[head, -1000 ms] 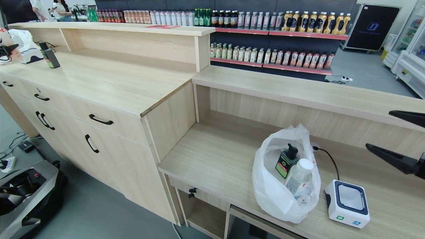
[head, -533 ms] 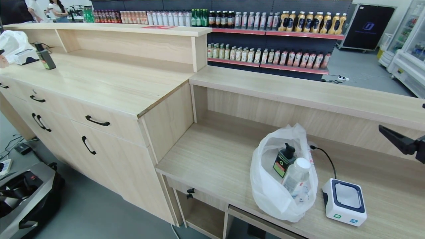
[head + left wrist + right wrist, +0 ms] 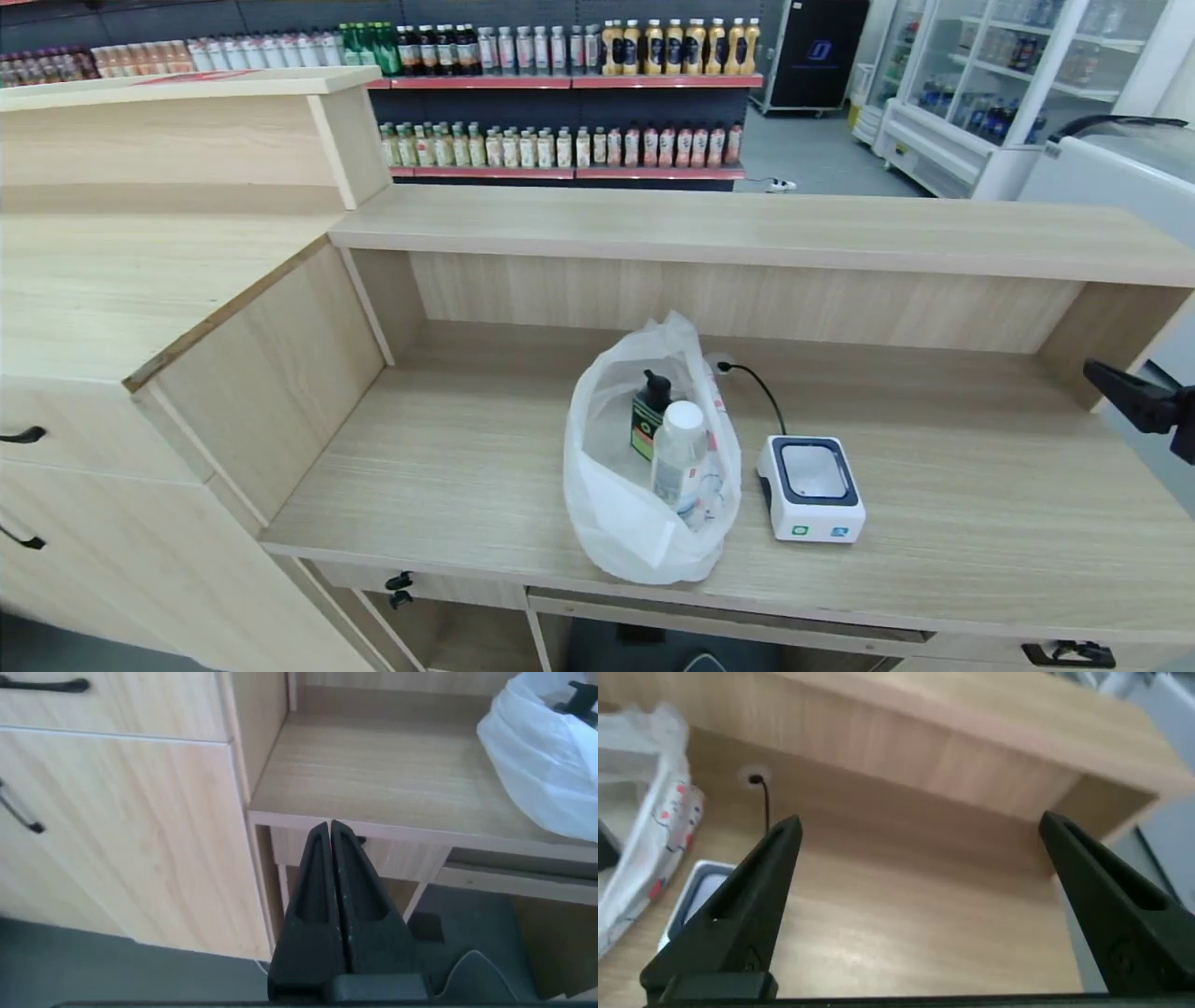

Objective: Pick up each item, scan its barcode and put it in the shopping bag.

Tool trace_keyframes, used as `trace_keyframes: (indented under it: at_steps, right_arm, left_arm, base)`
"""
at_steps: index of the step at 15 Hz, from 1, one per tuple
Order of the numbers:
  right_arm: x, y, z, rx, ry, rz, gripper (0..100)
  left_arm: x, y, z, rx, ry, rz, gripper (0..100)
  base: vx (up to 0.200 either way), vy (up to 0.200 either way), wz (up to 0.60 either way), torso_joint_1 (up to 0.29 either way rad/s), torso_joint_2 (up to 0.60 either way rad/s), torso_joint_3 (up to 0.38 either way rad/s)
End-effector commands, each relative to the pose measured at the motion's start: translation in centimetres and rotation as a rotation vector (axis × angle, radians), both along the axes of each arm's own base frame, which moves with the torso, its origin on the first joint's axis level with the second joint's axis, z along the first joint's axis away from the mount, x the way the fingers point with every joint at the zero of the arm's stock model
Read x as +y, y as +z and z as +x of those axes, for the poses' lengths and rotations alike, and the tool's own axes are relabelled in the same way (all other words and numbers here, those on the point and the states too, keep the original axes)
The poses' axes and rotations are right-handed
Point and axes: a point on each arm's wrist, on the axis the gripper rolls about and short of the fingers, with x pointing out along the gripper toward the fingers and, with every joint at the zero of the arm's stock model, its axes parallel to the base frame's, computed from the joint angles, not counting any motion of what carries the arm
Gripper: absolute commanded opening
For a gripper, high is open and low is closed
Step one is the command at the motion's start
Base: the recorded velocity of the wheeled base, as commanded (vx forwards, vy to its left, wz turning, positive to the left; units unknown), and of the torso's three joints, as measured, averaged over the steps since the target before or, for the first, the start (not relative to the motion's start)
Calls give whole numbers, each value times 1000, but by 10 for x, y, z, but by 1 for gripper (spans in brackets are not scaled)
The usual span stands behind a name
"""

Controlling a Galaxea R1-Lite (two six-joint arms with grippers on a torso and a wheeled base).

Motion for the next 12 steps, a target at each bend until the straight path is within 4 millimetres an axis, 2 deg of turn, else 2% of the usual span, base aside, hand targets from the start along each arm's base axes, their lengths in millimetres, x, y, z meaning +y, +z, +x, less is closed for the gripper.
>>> trace_keyframes:
  at_steps: [1, 5, 8, 10, 12]
  right_arm:
    - [2, -2, -7, 23, -12, 82, 100]
    - [10, -7, -46, 4, -88, 130, 100]
    - [18, -23, -80, -38, -85, 157, 100]
    - [26, -41, -101, -53, -51, 167, 100]
    - [35, -73, -130, -73, 34, 185, 100]
  left_arm:
    - [0, 0, 0, 0, 1, 0, 0]
    - [0, 0, 0, 0, 1, 0, 0]
    - [0, 0, 0, 0, 1, 0, 0]
    - [0, 0, 0, 0, 1, 0, 0]
    - [0, 0, 0, 0, 1, 0, 0]
  base:
    - [0, 0, 0, -193, 383, 198]
    - [0, 0, 0, -231, 456, 220]
    - [0, 0, 0, -92, 181, 87]
    - [0, 0, 0, -13, 30, 9]
    - [0, 0, 0, 0, 0, 0]
